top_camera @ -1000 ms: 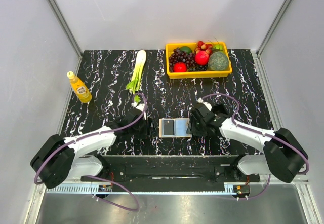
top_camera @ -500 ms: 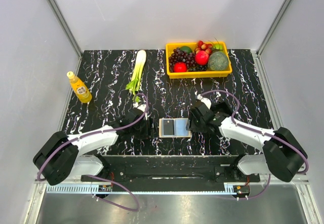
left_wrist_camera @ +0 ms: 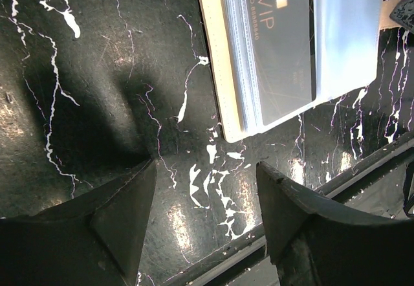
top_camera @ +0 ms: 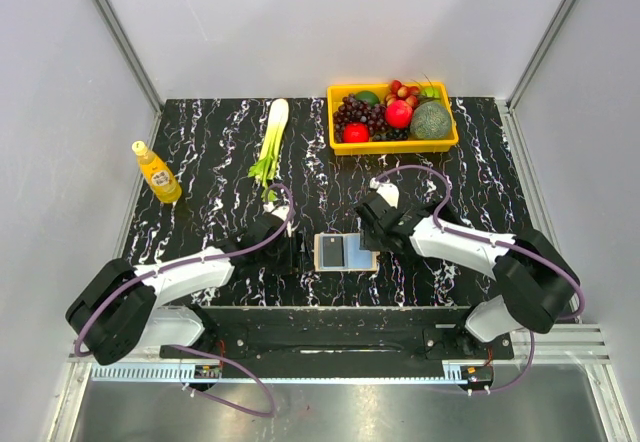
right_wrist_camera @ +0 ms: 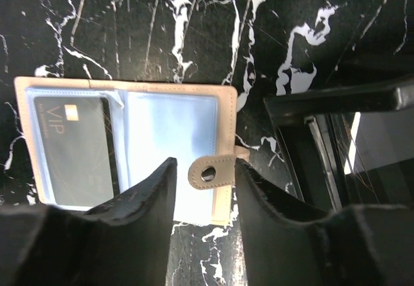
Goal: Put the credit cards into the card holder
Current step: Close the card holder at the center of the board.
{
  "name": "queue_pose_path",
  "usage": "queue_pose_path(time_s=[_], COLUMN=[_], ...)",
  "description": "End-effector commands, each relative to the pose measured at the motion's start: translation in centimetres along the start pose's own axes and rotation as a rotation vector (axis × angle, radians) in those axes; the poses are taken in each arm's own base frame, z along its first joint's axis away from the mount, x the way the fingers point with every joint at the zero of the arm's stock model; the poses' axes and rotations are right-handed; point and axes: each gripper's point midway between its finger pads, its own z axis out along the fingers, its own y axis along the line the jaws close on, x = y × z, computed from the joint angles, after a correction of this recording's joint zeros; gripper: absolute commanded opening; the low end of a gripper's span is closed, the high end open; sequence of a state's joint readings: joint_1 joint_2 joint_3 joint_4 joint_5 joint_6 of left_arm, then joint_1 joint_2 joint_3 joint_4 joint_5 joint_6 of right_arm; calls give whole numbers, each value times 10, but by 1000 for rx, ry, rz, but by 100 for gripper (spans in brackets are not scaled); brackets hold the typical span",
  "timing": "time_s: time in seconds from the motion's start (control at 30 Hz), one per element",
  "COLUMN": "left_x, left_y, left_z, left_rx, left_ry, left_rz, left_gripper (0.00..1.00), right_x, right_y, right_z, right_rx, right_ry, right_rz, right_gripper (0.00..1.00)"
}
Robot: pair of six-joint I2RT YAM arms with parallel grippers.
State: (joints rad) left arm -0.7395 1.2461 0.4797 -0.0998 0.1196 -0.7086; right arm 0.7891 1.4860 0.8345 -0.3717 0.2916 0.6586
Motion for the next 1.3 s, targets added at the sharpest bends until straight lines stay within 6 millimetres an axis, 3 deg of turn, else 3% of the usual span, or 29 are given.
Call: queue_pose_path(time_s=[0.0, 0.2, 0.43, 0.63, 0.73, 1.0, 1.27], left_x=[-6, -7, -6, -11, -11, -1, -5], left_y=[-11, -10, -10, -25, -20, -26, -48], left_z=[1, 2, 6, 16, 22, 34, 39], left_rx=[39, 35, 39, 102, 67, 103, 214], left_ry=[-14, -15, -12, -13, -2, 48, 52], left_rz=[1, 0, -1, -34, -53, -94, -129], left_gripper=[67, 67, 67, 74, 73, 56, 38], right_x=[-8, -7, -7, -11, -13, -7, 8], right_y=[-9, -16, -14, 0, 4, 6, 11], right_z=[-6, -9, -12, -20, -23, -21, -15], right_rx=[88, 116, 108, 29, 5, -16, -62], right_ry=[-37, -42, -30, -37, -45, -28, 17], right_rz=[-20, -9, -16, 7, 17, 23, 39], right_gripper=[41, 26, 0, 0, 0, 0, 0])
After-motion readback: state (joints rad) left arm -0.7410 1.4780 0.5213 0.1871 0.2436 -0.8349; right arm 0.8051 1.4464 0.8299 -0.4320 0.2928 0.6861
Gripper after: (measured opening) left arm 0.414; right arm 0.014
